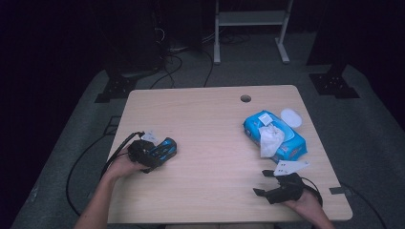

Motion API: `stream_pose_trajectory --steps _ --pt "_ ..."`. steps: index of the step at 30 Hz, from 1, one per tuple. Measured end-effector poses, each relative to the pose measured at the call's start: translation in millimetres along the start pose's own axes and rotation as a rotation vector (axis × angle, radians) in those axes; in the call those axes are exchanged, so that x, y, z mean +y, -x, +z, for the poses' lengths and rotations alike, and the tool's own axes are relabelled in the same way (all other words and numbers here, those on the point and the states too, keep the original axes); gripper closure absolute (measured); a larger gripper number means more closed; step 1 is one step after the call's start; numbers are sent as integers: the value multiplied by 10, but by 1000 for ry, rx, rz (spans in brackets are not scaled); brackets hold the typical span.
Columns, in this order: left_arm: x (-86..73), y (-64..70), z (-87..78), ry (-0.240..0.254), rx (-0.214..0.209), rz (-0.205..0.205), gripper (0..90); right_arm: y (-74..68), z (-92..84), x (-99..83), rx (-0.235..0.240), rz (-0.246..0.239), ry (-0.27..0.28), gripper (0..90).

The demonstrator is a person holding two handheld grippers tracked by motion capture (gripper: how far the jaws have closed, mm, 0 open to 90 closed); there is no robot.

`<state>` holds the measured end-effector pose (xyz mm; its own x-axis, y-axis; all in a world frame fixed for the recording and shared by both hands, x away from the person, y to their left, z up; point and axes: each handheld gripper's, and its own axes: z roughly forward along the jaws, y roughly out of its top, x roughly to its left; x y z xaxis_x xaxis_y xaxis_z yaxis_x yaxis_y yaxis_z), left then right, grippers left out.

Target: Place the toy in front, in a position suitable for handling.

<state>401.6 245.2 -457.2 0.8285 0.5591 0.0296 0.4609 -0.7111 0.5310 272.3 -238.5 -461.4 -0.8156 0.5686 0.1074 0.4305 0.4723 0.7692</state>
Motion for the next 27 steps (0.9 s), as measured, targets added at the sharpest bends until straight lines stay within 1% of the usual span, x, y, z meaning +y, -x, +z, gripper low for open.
stream_pose_trajectory --steps 2,6,14,15,19,22,24,27 --pt "0 12 2 6 10 7 259 1 -3 -1 -1 1 2 213" --pt "3 16 0 5 5 14 260 7 -7 -1 -2 0 2 213" --pt "12 24 -1 13 5 14 260 6 -10 1 -3 1 3 213" --pt "13 25 -7 23 9 17 260 7 -11 1 -3 1 4 213" --pt "27 6 -62 56 -3 -2 265 7 -10 2 -2 1 6 213" --pt "24 12 -49 32 2 7 265 7 -9 3 -2 1 6 213" --pt "22 11 -49 32 0 5 265 7 -8 4 -2 0 6 212" --pt "28 11 -38 2 3 31 263 4 -6 6 -1 0 5 213"
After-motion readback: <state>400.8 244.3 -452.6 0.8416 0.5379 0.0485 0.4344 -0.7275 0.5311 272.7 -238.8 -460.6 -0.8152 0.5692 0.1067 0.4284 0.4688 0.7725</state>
